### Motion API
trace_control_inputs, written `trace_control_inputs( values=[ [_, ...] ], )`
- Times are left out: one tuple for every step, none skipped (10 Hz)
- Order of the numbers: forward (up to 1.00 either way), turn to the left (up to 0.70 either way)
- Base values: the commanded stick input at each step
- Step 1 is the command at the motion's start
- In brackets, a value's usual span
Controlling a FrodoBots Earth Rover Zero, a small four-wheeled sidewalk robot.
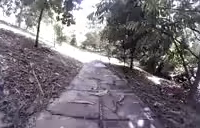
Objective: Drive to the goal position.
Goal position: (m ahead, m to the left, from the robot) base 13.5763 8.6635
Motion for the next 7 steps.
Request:
trace_control_inputs(
  values=[
    [1.0,0.0],
    [1.0,0.0],
    [1.0,0.0],
    [1.0,0.0],
    [1.0,0.0],
    [1.0,0.0],
    [1.0,0.0]
  ],
)
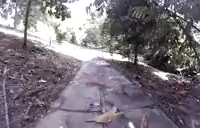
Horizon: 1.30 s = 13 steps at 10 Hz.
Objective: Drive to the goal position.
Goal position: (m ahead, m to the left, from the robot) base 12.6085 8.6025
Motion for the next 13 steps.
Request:
trace_control_inputs(
  values=[
    [1.0,0.0],
    [1.0,0.0],
    [1.0,0.0],
    [1.0,0.0],
    [1.0,0.0],
    [1.0,0.0],
    [1.0,0.0],
    [1.0,0.0],
    [1.0,0.0],
    [1.0,0.0],
    [1.0,0.0],
    [1.0,0.0],
    [1.0,0.0]
  ],
)
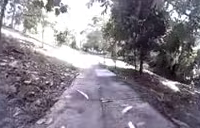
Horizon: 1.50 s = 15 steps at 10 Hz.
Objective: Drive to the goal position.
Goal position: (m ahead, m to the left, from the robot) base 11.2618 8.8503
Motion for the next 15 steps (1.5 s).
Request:
trace_control_inputs(
  values=[
    [1.0,0.0],
    [1.0,0.0],
    [1.0,0.0],
    [1.0,0.0],
    [1.0,0.0],
    [1.0,0.0],
    [1.0,0.0],
    [1.0,0.0],
    [1.0,0.0],
    [1.0,0.0],
    [1.0,0.0],
    [1.0,0.0],
    [1.0,0.0],
    [1.0,0.0],
    [1.0,0.0]
  ],
)
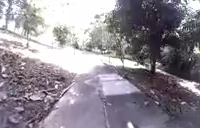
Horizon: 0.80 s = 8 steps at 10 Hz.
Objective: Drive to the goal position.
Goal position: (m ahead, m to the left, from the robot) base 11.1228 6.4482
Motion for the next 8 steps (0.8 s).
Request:
trace_control_inputs(
  values=[
    [1.0,0.0],
    [1.0,0.0],
    [1.0,0.0],
    [1.0,0.0],
    [1.0,0.0],
    [1.0,0.0],
    [1.0,0.0],
    [1.0,0.0]
  ],
)
